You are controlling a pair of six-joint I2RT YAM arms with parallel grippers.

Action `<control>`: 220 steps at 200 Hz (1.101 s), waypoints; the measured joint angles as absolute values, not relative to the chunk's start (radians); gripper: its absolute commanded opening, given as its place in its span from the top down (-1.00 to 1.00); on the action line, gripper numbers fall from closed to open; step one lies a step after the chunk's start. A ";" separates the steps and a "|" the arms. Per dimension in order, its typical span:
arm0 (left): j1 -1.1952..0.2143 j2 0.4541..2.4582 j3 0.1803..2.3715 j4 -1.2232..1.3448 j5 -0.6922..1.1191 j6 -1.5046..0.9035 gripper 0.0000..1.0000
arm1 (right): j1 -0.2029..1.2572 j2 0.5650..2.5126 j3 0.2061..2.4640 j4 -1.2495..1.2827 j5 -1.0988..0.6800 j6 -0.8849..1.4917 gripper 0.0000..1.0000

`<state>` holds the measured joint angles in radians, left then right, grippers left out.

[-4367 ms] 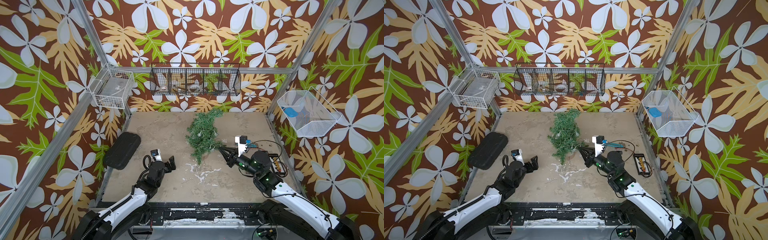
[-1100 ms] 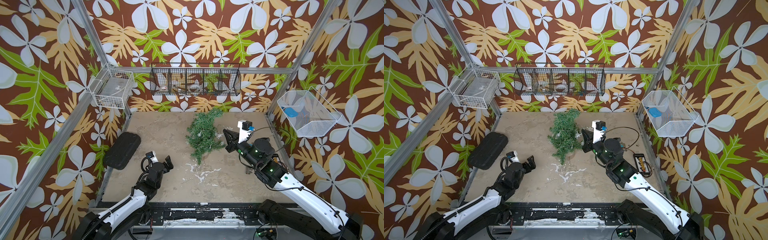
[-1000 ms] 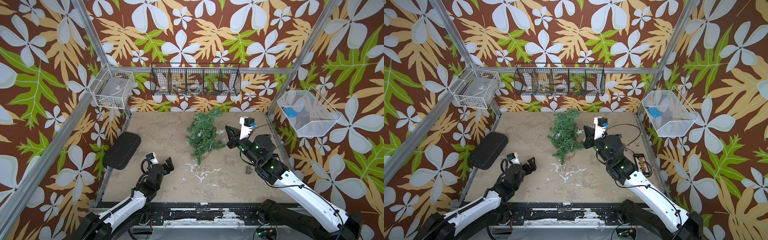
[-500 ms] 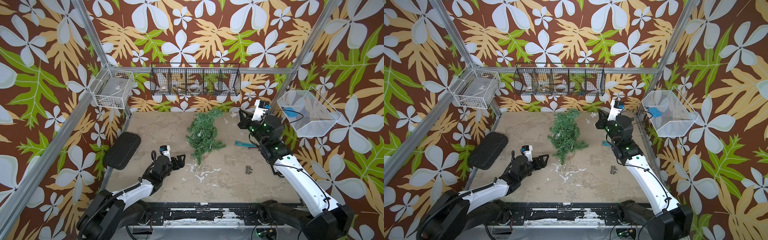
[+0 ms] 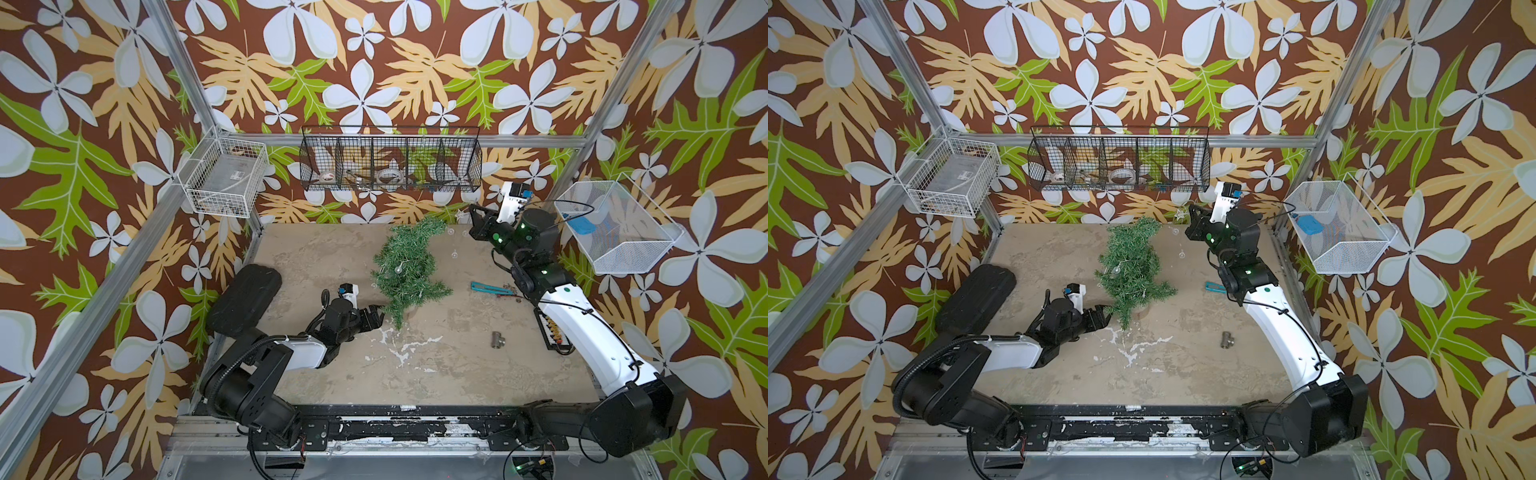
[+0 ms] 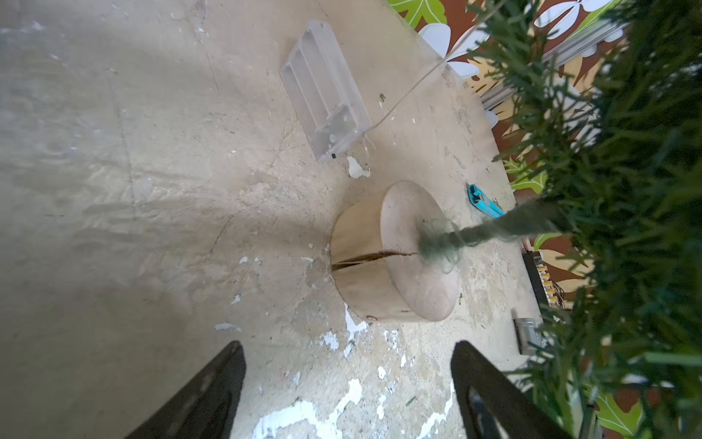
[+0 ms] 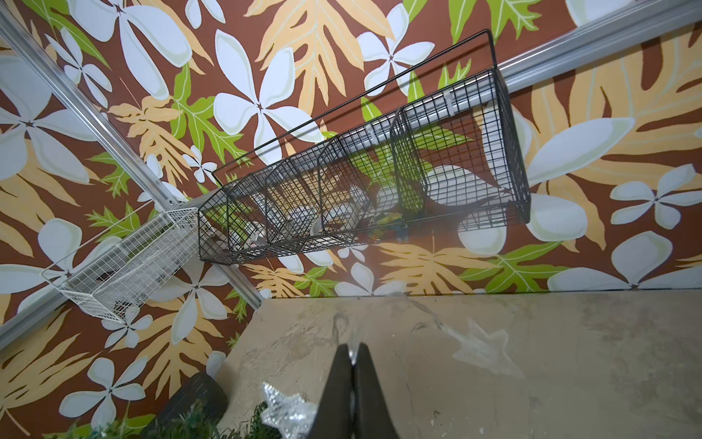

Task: Remove string lights from the small christmas tree
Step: Remove the light string from the Christmas tree.

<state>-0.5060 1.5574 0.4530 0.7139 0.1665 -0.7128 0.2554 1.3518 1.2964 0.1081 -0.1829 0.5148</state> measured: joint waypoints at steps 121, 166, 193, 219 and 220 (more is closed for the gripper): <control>-0.529 1.829 0.592 0.836 0.178 -0.753 -0.46 | 0.234 1.390 1.368 0.070 -0.236 0.490 1.00; -0.535 1.845 0.582 0.879 0.148 -0.756 -0.45 | 0.234 1.443 1.453 0.066 -0.269 0.502 1.00; -0.536 1.843 0.580 0.883 0.144 -0.756 -0.44 | 0.234 1.511 1.558 0.068 -0.315 0.542 1.00; -0.545 1.838 0.586 0.867 0.134 -0.756 -0.44 | 0.248 1.618 1.714 0.066 -0.358 0.578 1.00; -0.546 1.838 0.587 0.865 0.134 -0.756 -0.44 | 0.249 1.621 1.718 0.066 -0.360 0.578 1.00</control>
<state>-0.5457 1.8378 0.5869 0.8654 0.1337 -0.7559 0.2489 1.6207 1.7184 0.0662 -0.3599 0.5777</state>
